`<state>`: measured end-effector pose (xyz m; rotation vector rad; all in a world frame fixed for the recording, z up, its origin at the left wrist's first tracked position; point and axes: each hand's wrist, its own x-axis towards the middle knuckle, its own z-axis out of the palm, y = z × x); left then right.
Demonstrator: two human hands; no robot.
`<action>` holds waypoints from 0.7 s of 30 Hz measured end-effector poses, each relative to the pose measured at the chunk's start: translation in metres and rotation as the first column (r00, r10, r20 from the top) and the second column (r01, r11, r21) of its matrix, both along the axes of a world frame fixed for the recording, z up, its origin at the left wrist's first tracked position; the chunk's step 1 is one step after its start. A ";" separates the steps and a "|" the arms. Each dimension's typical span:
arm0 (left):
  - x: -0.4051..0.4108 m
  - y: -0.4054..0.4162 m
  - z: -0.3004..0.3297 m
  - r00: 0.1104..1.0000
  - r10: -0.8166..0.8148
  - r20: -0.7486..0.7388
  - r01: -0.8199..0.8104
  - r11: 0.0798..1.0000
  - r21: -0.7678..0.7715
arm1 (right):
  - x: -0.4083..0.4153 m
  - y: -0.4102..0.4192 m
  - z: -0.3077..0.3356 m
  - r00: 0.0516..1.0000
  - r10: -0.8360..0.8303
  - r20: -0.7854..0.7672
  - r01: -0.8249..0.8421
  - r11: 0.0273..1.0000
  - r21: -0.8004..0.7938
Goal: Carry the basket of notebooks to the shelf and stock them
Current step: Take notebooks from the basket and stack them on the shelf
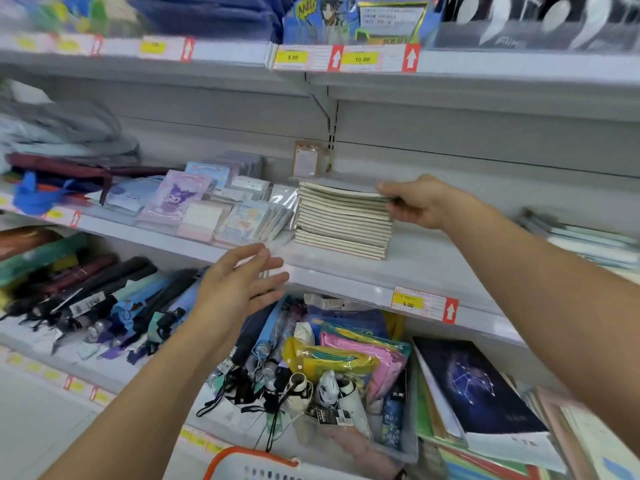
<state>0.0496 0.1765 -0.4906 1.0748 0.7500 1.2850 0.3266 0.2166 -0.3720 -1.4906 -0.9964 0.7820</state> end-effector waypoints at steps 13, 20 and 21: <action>0.002 0.000 -0.017 0.982 -0.049 -0.180 0.037 0.997 -0.071 | 0.020 0.021 -0.006 0.846 -0.024 0.532 0.116 0.984 -0.139; 0.004 -0.019 -0.067 0.563 -0.234 -0.793 0.161 0.972 -0.173 | -0.048 -0.065 -0.150 0.713 -0.441 0.545 0.217 0.878 0.426; 0.004 -0.022 -0.080 0.384 -0.298 -0.874 0.244 0.946 -0.216 | -0.065 -0.084 -0.201 0.784 -0.275 0.556 0.160 0.956 0.247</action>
